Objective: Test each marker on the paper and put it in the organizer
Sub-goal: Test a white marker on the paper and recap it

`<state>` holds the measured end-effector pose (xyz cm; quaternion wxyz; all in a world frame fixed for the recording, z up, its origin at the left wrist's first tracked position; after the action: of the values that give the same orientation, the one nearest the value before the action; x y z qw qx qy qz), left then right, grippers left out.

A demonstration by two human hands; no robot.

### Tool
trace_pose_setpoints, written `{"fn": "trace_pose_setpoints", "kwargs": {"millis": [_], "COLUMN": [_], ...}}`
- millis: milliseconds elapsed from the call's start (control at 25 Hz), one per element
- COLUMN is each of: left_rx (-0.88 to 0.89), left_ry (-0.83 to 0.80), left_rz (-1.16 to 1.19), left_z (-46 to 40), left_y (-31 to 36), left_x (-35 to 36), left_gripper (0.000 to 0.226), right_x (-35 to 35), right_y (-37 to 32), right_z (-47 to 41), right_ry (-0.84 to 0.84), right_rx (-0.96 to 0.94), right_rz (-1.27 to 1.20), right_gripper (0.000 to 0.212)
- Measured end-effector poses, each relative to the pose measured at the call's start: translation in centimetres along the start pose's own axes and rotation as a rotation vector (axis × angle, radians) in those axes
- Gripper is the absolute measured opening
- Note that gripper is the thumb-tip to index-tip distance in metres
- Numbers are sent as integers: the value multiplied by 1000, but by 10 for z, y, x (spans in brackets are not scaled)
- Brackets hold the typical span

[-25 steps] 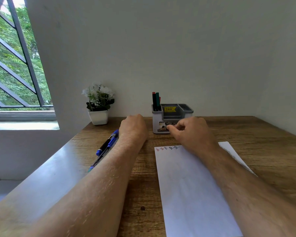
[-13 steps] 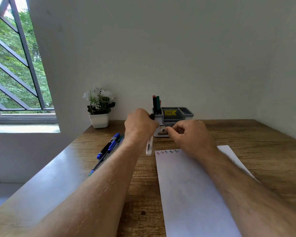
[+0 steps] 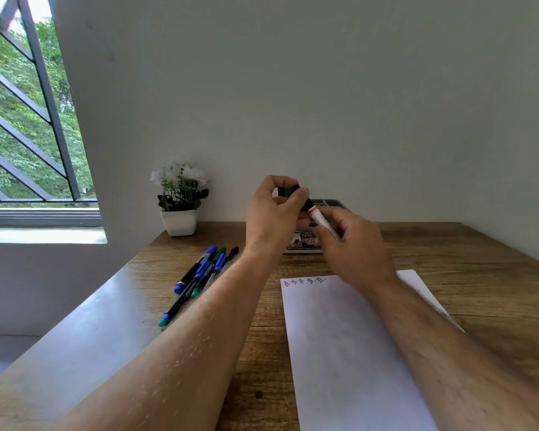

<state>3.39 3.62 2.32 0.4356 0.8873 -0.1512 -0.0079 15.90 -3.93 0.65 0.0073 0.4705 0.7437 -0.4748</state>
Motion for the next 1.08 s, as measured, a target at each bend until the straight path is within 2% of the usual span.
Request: {"fn": "trace_pose_setpoints", "kwargs": {"millis": [200, 360, 520, 720, 1080], "left_rx": [-35, -54, -63, -109, -146], "left_ry": [-64, -56, -89, -101, 10], "left_rz": [117, 98, 93, 109, 73], "left_z": [3, 3, 6, 6, -2], "left_y": [-3, -6, -6, -12, -16], "left_x": [5, 3, 7, 8, -9], "left_gripper": [14, 16, 14, 12, 11], "right_x": [1, 1, 5, 0, 4], "right_y": [4, 5, 8, 9, -6], "right_z": [-1, -2, -2, -4, 1], "right_ry": [-9, -27, -18, 8, 19], "right_rx": [68, 58, 91, 107, 100], "right_rz": [-39, -46, 9, 3, 125], "right_gripper": [17, 29, 24, 31, 39]}}
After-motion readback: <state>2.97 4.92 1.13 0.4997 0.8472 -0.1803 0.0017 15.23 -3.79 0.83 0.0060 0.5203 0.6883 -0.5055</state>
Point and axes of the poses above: each hand's wrist, its own z-axis away from the middle knuckle, its own x-axis out of the palm, y = z × x, the point moved 7 cm from there along -z, towards the middle knuckle, and after that the axes turned 14 degrees about x, right-handed, at the moved point
